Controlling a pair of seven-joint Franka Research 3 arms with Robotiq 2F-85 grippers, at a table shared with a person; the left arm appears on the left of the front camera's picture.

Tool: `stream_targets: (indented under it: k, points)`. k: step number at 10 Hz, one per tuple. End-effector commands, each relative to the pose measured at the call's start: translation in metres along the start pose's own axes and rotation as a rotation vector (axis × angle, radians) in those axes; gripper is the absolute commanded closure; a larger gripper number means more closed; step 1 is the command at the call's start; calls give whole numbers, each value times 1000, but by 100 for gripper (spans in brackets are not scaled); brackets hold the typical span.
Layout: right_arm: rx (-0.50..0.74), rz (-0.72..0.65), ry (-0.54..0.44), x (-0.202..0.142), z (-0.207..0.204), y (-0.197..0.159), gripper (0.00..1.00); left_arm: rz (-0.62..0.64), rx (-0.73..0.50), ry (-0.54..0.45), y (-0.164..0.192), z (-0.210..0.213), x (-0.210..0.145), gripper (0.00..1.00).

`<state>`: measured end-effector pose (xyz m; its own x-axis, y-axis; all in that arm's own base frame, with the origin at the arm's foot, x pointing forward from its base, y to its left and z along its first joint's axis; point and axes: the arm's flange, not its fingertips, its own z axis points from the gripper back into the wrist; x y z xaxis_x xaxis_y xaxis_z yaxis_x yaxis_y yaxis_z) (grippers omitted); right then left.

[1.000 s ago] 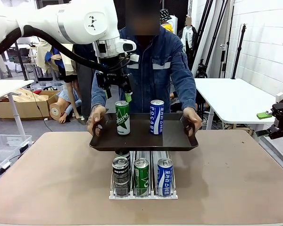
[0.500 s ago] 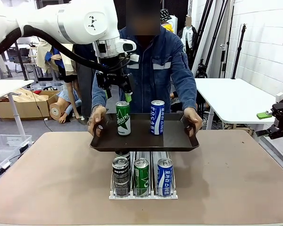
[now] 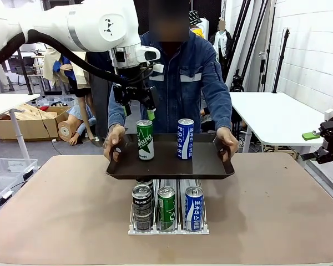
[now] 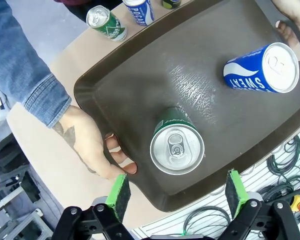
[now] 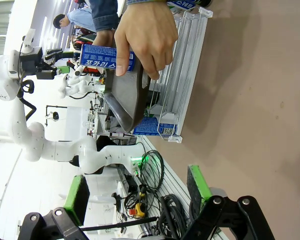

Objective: Retrieve and hand over the desired beverage to the person.
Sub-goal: Place the picked can on the Handle tray extended by the person.

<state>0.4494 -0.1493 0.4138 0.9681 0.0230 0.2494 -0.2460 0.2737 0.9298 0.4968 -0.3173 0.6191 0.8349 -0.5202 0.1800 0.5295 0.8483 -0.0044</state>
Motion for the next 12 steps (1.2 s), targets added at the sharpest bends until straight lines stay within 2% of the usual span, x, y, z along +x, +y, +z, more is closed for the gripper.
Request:
stream_targets:
  k: [1, 2, 4, 5, 6, 8, 10, 12]
  points:
    - [-5, -5, -3, 1, -1, 0, 0, -9, -6, -13, 0, 1, 0, 0]
    - [-5, -5, -3, 1, -1, 0, 0, 0, 0, 0, 0, 0, 0, 0]
    - [-5, -5, -3, 1, -1, 0, 0, 21, -70, -33, -1, 21, -2, 0]
    - [-5, -5, -3, 1, -1, 0, 0, 49, -123, -33, 8, 36, -7, 0]
    - [-5, -5, -3, 1, -1, 0, 0, 83, -124, -52, 18, 47, -13, 0]
    - [-5, -5, -3, 1, -1, 0, 0, 177, -200, -74, 56, 79, -32, 0]
    - [-5, -5, -3, 1, -1, 0, 0, 308, -330, -87, 115, 92, -55, 0]
    - [-5, -5, -3, 1, -1, 0, 0, 399, -432, -145, 165, 111, -98, 0]
